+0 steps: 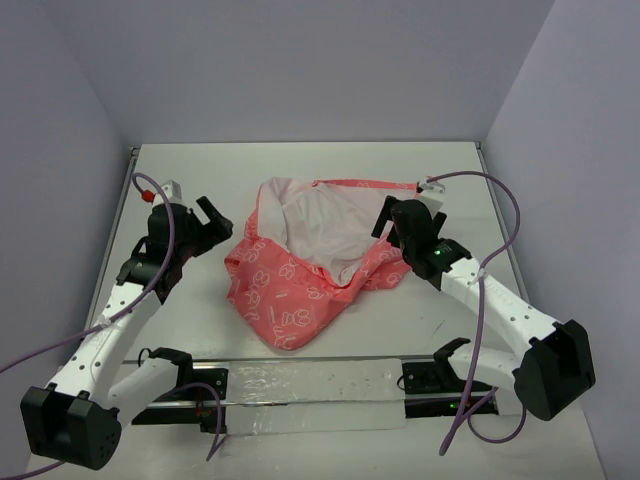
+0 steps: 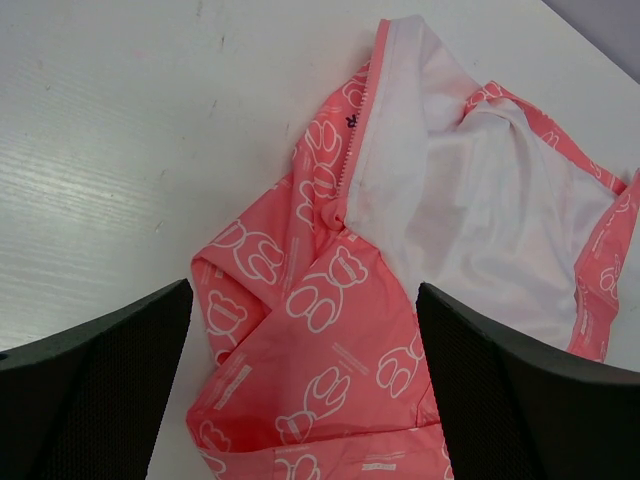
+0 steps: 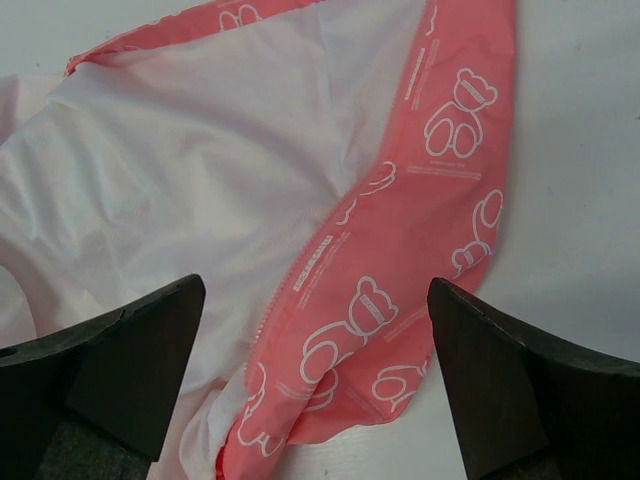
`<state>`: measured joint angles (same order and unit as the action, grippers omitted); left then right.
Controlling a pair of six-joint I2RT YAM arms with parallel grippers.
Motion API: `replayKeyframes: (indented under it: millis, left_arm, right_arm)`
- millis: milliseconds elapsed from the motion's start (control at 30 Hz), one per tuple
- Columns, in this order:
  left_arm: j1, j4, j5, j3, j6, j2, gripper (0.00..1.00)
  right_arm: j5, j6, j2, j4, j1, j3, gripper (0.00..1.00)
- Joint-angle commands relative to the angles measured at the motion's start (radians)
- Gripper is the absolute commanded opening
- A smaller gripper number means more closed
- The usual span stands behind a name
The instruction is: Zip up the jacket
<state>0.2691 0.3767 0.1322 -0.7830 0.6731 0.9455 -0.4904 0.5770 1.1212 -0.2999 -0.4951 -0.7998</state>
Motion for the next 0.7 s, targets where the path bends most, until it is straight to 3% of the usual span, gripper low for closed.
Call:
replayKeyframes:
  millis: [0,467,667]
  left_arm:
    - [0.004,-0.033,0.018,-0.047,-0.007,0.002,0.99]
    - [0.007,-0.11,-0.04,-0.143,-0.013,0.174,0.97]
    - [0.007,-0.161,-0.053,-0.267,-0.047,0.364,0.95]
  right_arm:
    - [0.021,0.001,-0.04,0.047,-0.006,-0.003,1.0]
    - [0.088,-0.047,-0.075,0.057,-0.006,0.038,1.0]
    - [0.102,-0.042,-0.073,0.06,-0.006,0.036,1.0]
